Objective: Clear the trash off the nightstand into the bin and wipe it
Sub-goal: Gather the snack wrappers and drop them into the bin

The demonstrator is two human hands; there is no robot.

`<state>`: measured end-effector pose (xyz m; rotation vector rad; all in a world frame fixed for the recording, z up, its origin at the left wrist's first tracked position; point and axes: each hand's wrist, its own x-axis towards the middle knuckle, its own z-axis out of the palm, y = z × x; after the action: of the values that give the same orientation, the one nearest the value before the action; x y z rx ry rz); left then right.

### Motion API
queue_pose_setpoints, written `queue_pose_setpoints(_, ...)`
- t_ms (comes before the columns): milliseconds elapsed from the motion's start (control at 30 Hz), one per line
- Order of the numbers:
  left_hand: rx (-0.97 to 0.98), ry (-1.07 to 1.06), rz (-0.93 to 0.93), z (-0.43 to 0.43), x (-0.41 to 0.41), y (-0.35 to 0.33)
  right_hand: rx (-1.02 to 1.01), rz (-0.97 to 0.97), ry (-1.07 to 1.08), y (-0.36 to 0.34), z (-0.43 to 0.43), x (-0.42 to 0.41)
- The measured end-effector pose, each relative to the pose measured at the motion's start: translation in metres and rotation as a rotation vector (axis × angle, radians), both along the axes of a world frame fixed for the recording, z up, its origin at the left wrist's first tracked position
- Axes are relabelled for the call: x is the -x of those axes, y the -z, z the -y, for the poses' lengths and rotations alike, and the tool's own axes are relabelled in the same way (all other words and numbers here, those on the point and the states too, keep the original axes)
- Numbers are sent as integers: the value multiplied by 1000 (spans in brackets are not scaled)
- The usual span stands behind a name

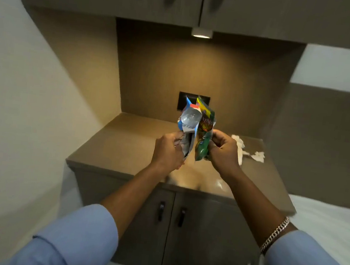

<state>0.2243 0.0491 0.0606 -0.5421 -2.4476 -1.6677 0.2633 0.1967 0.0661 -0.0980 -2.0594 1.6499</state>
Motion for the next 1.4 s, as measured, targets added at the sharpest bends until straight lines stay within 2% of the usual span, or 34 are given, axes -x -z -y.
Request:
queue_pose_setpoints(100,-60,90,11,-16,-59,24,146,-31,-16,23,2,-62)
queue_pose_setpoints(233,-120,184,107,-33,-119,66,133,-16,84,62,-1,-131)
queue_pose_setpoints(400,-146,289,307,-54,-162,151,151,63,81,139,-26,-186)
queue_pose_setpoints(567,-28,275,535,-90,-198,290,238,276,195,279,-59,-224)
queue_pose_setpoints(700,19,251,825,-128,-205,411,279,499,192,406,-92,-230)
queue_pose_setpoints(800,9,186,995,-150,-201,495,302,584,240,493,-109,-225)
queue_pose_setpoints(900,48,162,1078,-173,-199,560,307,639,269,564,-124,-220)
queue_pose_setpoints(1000,-30,119,1221,-188,-195,602,337,754,263,617,-139,-218)
queue_pose_setpoints(1100,-145,21,1318,-183,-189,619,330,827,308,637,-148,-217)
queue_pose_setpoints(1200,-139,6,1255,-165,-184,594,310,825,395,616,-145,-214)
queue_pose_setpoints(1300,-69,29,1149,-147,-177,533,312,798,415,560,-135,-209)
queue_pose_setpoints(1400,-78,111,1060,-133,-168,454,299,736,418,476,-125,-201)
